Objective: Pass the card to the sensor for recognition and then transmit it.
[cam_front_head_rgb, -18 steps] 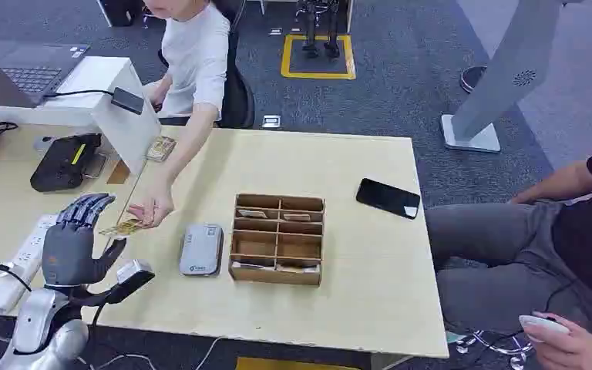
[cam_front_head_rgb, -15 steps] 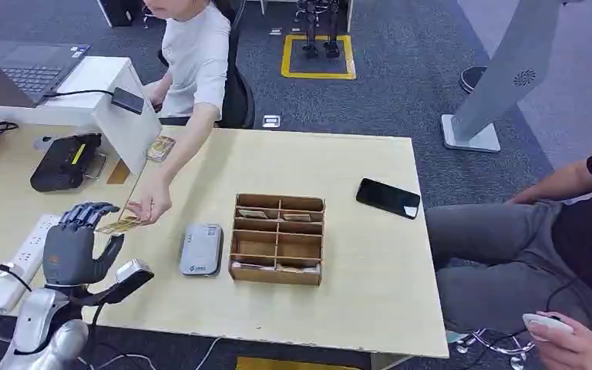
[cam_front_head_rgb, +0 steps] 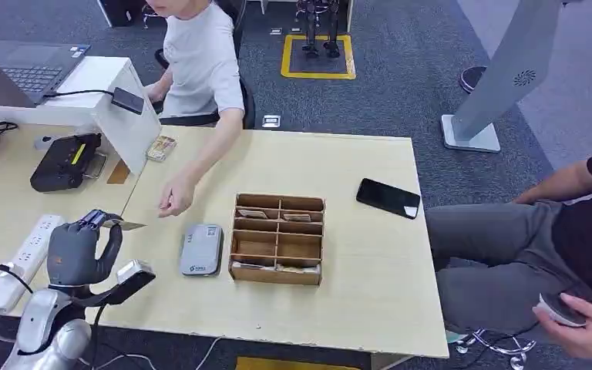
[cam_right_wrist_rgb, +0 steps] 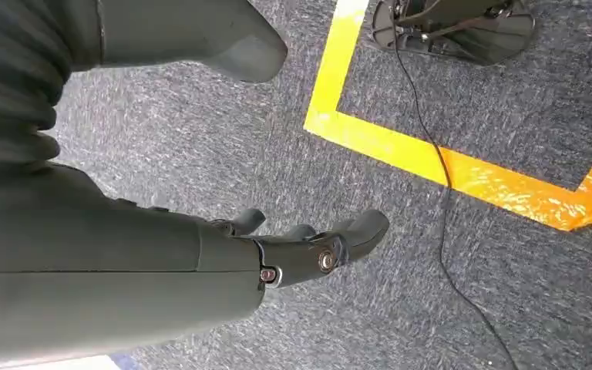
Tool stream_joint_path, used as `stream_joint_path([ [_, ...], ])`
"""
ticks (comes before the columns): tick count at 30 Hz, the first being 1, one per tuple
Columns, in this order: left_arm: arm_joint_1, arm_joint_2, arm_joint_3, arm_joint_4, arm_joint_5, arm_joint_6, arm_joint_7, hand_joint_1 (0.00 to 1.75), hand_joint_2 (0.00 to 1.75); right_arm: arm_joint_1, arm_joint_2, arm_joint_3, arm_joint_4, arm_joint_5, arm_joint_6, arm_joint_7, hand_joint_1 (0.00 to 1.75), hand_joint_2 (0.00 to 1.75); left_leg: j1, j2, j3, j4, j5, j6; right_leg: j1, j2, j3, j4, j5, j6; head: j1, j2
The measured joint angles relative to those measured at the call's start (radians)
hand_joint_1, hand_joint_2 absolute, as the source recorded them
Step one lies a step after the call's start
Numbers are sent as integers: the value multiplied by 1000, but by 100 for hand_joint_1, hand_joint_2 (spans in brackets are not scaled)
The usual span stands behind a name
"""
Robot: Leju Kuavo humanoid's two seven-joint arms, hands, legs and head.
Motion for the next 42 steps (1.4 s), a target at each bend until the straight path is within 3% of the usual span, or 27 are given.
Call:
stream_joint_path([
  [6, 10, 5, 0, -18, 94, -34, -60, 175, 175, 0, 0, 5, 0, 3, -6, -10, 0, 175, 0, 0, 0, 0, 0, 0, 0, 0, 0, 0, 0, 0, 0, 0],
  [8, 13, -8, 0, -36, 212, -117, -51, 175, 175, 0, 2, 5, 0, -3, -11, -10, 0, 175, 0, -1, 0, 0, 0, 0, 0, 0, 0, 0, 0, 0, 0, 0],
  [12, 21, -65, 0, -97, 557, -391, 62, 175, 175, -5, 16, 4, 16, -27, -29, -23, 0, 175, 0, -1, -1, 1, 0, 0, 0, 0, 0, 0, 0, 1, 0, 0],
  [14, 24, -95, 0, -125, 682, -434, 115, 175, 175, -7, 28, 2, 38, -38, -33, -40, 0, 175, 0, -1, -1, 1, 0, 0, 0, 0, 0, 0, 1, 1, 0, 0],
  [21, 23, -133, -24, -143, 750, -421, 212, 175, 175, -11, 45, -5, 74, -57, -44, -61, 0, 175, 0, -1, -1, 1, 0, 0, -1, 0, -1, 0, 1, 1, 0, 0],
  [28, 10, -160, -79, -138, 715, -383, 305, 175, 175, -13, 55, -6, 86, -61, -54, -52, 0, 175, 0, -1, -1, 1, 0, 0, -1, 0, -1, 0, 1, 2, 0, 0],
  [34, -28, -196, -140, -87, 570, -274, 326, 175, 175, -21, 60, -6, 92, -57, -53, -43, 0, 175, -1, -1, -1, 1, 0, 1, -1, 0, -1, 0, 1, 2, 0, 0],
  [42, -62, -258, -158, 49, 556, -243, 332, 175, 175, -30, 60, -3, 92, -47, -43, -29, 0, 175, -1, 0, -1, 1, 0, 1, -1, 0, 0, 0, 2, 3, 0, 0],
])
